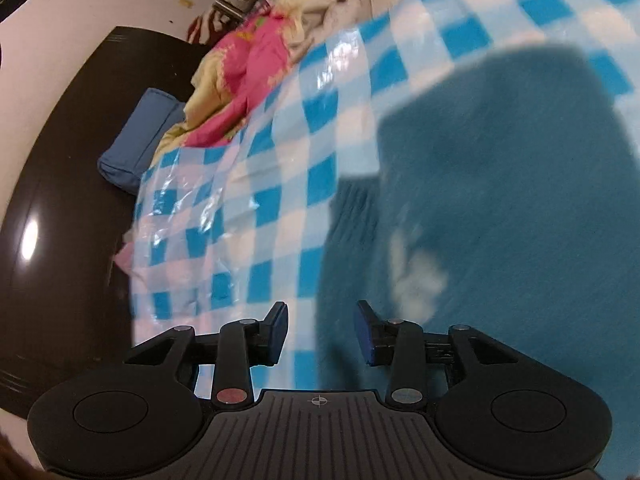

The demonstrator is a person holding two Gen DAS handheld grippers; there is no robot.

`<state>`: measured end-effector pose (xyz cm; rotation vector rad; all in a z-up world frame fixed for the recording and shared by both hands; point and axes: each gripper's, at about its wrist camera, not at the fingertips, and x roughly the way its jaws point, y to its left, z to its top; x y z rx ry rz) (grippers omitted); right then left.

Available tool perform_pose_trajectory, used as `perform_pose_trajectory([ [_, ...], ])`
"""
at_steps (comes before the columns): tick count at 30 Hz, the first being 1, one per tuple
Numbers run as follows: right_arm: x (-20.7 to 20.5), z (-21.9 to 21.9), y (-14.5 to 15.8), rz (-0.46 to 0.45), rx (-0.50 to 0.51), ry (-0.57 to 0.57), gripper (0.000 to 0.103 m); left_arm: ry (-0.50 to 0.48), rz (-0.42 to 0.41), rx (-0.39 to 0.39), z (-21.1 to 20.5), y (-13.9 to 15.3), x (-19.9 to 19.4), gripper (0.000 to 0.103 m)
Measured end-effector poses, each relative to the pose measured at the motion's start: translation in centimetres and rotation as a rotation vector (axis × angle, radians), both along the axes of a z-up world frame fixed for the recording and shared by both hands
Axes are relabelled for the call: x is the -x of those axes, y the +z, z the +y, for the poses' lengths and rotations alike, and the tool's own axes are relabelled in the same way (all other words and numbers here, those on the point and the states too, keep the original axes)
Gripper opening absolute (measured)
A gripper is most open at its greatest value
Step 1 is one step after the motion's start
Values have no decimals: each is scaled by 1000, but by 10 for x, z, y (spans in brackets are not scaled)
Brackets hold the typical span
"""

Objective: Fold small clothes

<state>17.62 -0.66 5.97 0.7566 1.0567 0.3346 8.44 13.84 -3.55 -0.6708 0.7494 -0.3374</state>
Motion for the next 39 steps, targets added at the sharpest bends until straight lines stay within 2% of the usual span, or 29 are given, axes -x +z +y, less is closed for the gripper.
perform_pose_trajectory([
  [2, 6, 5, 14, -78, 70, 32, 37, 8, -7, 27, 6, 1, 6, 33],
  [6, 19, 4, 46, -242, 330, 91, 38, 51, -68, 55, 18, 12, 28, 37],
  [8, 19, -6, 53, -269, 414, 96, 50, 65, -103, 78, 26, 21, 43, 39],
  [11, 7, -18, 52, -230, 463, 119, 58, 55, -153, 125, 32, 37, 62, 44],
  [13, -4, -16, 47, -191, 497, 154, 59, 28, -198, 125, 27, 50, 71, 48],
  [16, -17, -2, 39, -166, 569, 198, 59, -31, -295, 88, 12, 76, 80, 54],
  [19, -25, 17, 32, -141, 617, 265, 59, -73, -355, 27, -8, 87, 74, 66],
  [21, -28, 31, 30, -129, 659, 328, 65, -85, -329, -30, -22, 82, 67, 67],
  [24, -36, 53, 23, -100, 726, 400, 69, -110, -266, -59, -38, 63, 58, 67],
  [27, -44, 72, 10, -71, 818, 448, 72, -116, -233, -164, -47, 55, 59, 66],
  [31, -50, 86, -13, -41, 938, 498, 73, -114, -207, -155, -42, 49, 56, 66],
  [33, -48, 90, -18, -52, 974, 515, 71, -100, -192, -164, -41, 44, 53, 59],
  [34, -47, 90, -19, -58, 987, 520, 67, -91, -185, -170, -40, 42, 53, 57],
  [35, -45, 89, -18, -67, 993, 525, 57, -86, -181, -170, -38, 39, 52, 54],
  [36, -44, 87, -17, -75, 996, 526, 53, -85, -179, -163, -36, 39, 52, 51],
  [38, -40, 77, -12, -85, 959, 513, 39, -82, -187, -153, -35, 39, 54, 47],
  [39, -39, 72, -9, -88, 931, 498, 36, -80, -197, -151, -36, 41, 58, 44],
])
